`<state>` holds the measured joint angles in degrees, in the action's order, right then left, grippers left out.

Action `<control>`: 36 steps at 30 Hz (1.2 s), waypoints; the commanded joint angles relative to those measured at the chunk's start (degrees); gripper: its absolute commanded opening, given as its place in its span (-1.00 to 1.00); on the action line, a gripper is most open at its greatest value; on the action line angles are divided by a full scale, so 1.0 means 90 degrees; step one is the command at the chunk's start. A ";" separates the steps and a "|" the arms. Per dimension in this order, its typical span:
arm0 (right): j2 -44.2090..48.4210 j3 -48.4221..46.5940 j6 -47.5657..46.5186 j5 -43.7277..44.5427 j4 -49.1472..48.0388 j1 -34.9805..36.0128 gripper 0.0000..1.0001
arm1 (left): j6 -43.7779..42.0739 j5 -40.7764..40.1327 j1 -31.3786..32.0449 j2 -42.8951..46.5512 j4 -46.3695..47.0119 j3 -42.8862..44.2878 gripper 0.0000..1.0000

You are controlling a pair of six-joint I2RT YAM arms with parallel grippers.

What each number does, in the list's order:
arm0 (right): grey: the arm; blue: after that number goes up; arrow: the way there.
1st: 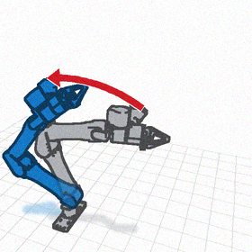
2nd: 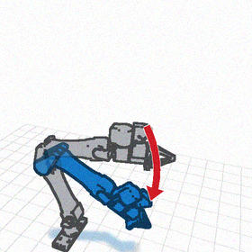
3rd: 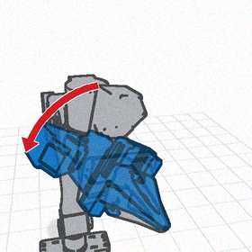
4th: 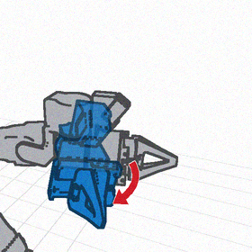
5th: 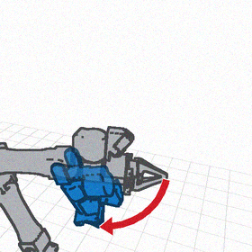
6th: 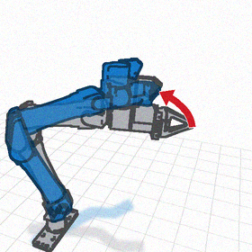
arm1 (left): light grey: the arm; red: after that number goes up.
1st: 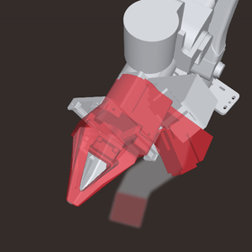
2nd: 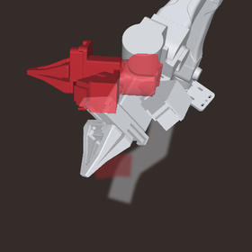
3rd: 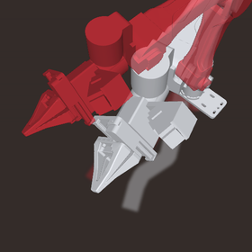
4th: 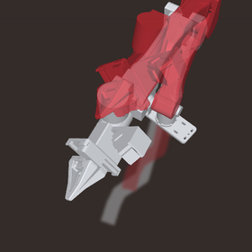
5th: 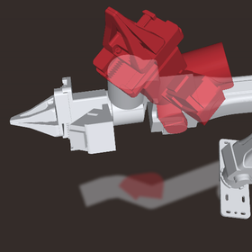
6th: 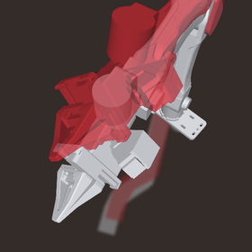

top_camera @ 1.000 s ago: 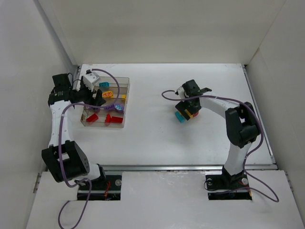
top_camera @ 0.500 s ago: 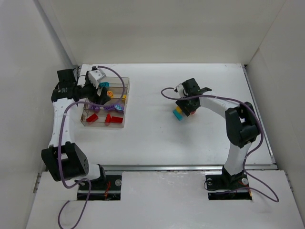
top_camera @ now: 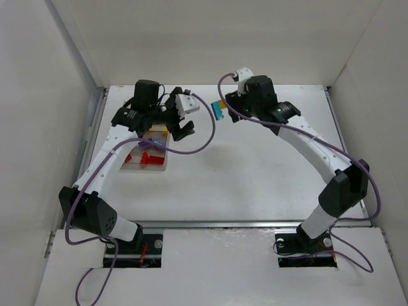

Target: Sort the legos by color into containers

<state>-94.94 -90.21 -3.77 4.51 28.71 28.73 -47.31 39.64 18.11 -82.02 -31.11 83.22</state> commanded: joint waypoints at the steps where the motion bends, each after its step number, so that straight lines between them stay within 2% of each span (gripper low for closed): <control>1: 0.0285 -0.0484 0.0390 0.0269 -0.0407 0.0595 -0.99 | 0.0547 0.0328 0.0088 0.0099 0.0595 0.0528 0.74; 2: 0.0391 -0.0542 0.0390 0.0338 -0.0407 0.0809 -0.99 | 0.1255 0.0593 0.0088 -0.0055 0.0673 0.0606 0.74; 6: 0.0938 0.0070 0.0312 0.0085 -0.1215 0.1007 -0.99 | 0.2412 0.2516 -0.0321 -0.0203 0.0907 0.0763 0.74; 9: 0.1417 0.0423 0.0312 0.0142 -0.1792 0.1007 -0.99 | 0.3836 0.3796 -0.0575 -0.0203 0.1667 0.0530 0.74; 10: 0.1505 0.0560 0.0312 0.0143 -0.1880 0.1007 -0.99 | 0.4334 0.4041 -0.0576 -0.0145 0.2472 0.0403 0.72; 11: 0.1641 0.0561 0.0312 0.0143 -0.1939 0.1007 -1.00 | 0.5305 0.4333 -0.0654 -0.0145 0.2915 0.0141 0.72; 13: 0.1700 0.0561 0.0243 0.0289 -0.1998 0.1094 -1.00 | 0.6034 0.4336 -0.0655 -0.0009 0.3581 -0.0047 0.72; 14: 0.1701 0.0561 0.0166 0.0406 -0.1998 0.1153 -1.00 | 0.6367 0.4336 -0.0655 -0.0008 0.4251 -0.0212 0.72; 15: 0.1701 0.0619 0.0165 0.0648 -0.1998 0.1269 -1.00 | 0.7105 0.4278 -0.0587 0.0050 0.4606 -0.0281 0.72; 18: 0.1759 0.0678 0.0193 0.1079 -0.2066 0.1436 -1.00 | 0.8328 0.3880 -0.0470 0.0109 0.5663 -0.0418 0.72; 24: 0.1642 0.0678 0.0351 0.1442 -0.2135 0.1505 -1.00 | 0.8840 0.2863 -0.0294 0.0128 0.5665 -0.0262 0.72; 27: 0.1642 0.0678 0.0409 0.1384 -0.2135 0.1505 -1.00 | 0.8471 0.2481 -0.0216 0.0129 0.5100 -0.0068 0.63; 29: 0.1642 0.0678 0.0409 0.1383 -0.2194 0.1505 -1.00 | 0.8148 0.2297 -0.0215 0.0129 0.4591 0.0001 0.41; 32: 0.1642 0.0678 0.0409 0.1325 -0.2194 0.1505 -1.00 | 0.8089 0.2207 -0.0147 0.0070 0.4424 0.0001 0.17; 36: 0.1642 0.0678 0.0468 0.1266 -0.2194 0.1505 -1.00 | 0.8089 0.2139 -0.0088 0.0070 0.4423 0.0001 0.14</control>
<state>-80.66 -84.25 -0.80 15.64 13.91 42.06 26.02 59.90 16.71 -83.70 8.25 80.66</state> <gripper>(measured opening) 0.705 0.574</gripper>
